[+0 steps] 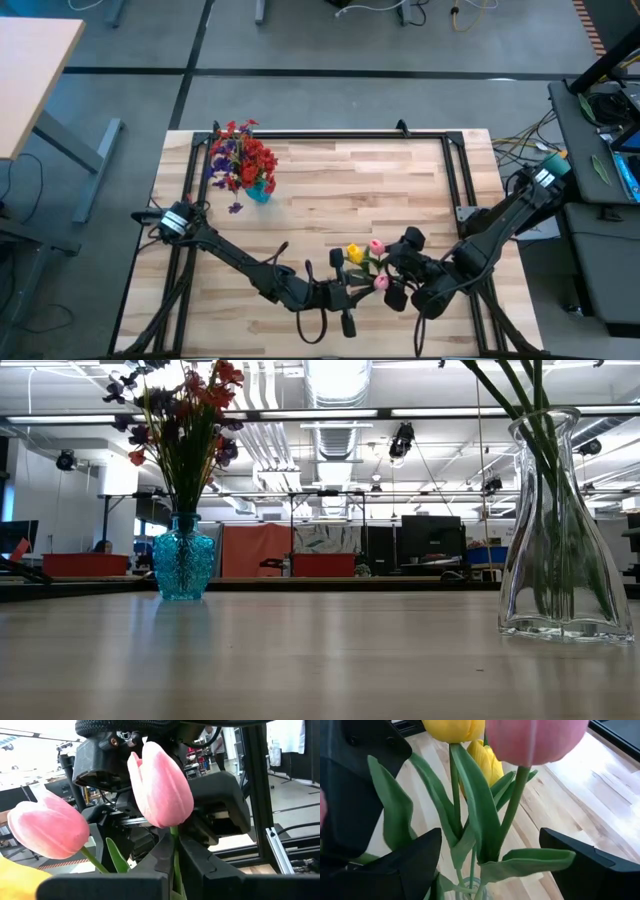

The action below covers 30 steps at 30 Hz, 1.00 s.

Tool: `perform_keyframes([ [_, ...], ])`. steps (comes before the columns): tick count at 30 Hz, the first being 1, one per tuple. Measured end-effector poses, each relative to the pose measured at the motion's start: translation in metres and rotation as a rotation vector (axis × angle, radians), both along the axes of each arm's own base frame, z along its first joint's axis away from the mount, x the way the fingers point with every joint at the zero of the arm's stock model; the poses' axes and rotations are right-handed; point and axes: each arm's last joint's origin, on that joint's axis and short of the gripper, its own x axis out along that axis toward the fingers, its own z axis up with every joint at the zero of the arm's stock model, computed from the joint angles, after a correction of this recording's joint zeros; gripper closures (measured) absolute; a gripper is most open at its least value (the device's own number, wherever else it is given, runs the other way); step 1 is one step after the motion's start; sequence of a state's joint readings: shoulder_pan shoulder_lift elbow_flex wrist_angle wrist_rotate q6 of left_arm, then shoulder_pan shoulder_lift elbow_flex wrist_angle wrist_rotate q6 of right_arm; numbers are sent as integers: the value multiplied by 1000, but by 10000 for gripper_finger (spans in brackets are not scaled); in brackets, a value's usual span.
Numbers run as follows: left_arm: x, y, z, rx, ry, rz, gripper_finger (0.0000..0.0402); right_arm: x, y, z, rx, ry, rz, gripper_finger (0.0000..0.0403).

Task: Sort flowers into vase by color
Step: Put the pink tulip into the transparent vase

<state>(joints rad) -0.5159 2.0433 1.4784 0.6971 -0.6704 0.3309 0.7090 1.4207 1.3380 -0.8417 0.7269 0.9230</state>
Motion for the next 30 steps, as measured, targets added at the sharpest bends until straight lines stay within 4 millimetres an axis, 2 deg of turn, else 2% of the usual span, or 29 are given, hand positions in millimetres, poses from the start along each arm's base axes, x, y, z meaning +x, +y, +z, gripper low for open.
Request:
perform_keyframes([
  [13,-2,-1,-1,1,14,44,398,-6,-2,8,71,-2,14,76],
  [30,-2,0,-3,16,34,85,398,-29,-15,38,226,-55,56,76],
])
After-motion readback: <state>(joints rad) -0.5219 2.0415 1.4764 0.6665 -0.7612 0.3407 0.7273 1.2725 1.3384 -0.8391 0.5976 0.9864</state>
